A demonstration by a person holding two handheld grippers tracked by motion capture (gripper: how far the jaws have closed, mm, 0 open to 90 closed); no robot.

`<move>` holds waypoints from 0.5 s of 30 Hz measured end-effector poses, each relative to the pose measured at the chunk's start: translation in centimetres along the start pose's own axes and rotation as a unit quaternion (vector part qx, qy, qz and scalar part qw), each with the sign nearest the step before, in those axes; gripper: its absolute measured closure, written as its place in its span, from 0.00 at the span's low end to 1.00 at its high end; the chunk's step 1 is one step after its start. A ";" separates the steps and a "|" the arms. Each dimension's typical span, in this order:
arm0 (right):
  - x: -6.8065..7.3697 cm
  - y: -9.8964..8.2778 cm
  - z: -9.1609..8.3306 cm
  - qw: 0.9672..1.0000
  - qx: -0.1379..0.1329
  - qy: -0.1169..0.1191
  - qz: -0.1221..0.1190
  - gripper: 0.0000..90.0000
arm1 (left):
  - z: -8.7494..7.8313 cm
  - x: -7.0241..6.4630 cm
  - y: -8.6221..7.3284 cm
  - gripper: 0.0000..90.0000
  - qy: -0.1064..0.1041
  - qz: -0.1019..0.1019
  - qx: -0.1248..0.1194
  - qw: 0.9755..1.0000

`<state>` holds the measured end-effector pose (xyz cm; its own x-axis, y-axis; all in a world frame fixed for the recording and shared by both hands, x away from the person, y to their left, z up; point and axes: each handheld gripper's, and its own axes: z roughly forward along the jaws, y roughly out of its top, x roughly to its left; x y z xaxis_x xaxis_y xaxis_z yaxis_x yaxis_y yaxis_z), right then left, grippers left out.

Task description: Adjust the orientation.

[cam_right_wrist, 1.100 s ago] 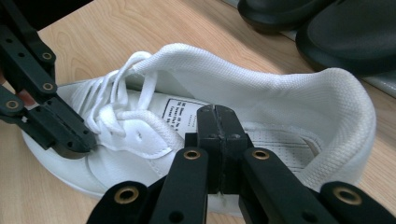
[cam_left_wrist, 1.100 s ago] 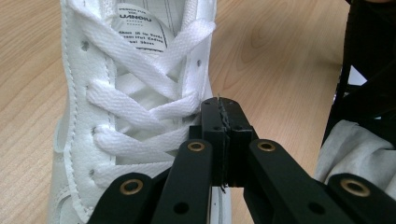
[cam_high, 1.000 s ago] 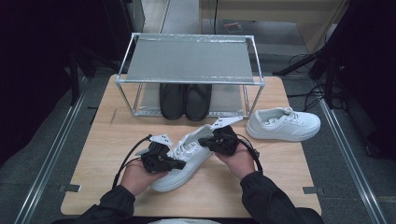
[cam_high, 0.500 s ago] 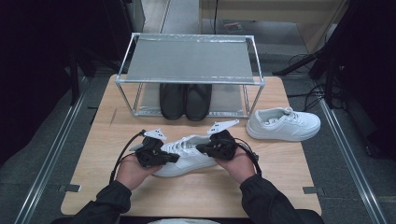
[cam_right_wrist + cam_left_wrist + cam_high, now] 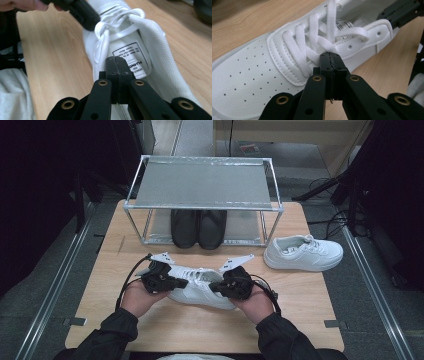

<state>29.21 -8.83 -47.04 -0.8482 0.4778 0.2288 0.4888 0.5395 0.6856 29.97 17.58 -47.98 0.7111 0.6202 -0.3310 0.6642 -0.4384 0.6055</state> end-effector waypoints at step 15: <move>2.0 -0.4 -0.3 1.000 0.010 0.007 -0.004 1.00 | 0.4 0.3 0.7 1.00 0.011 0.014 0.005 1.000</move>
<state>27.23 -8.27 -46.62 -0.8544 0.4640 0.2340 0.4866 0.5564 0.6735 30.72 17.18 -47.93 0.7246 0.6216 -0.2975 0.6462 -0.4627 0.6069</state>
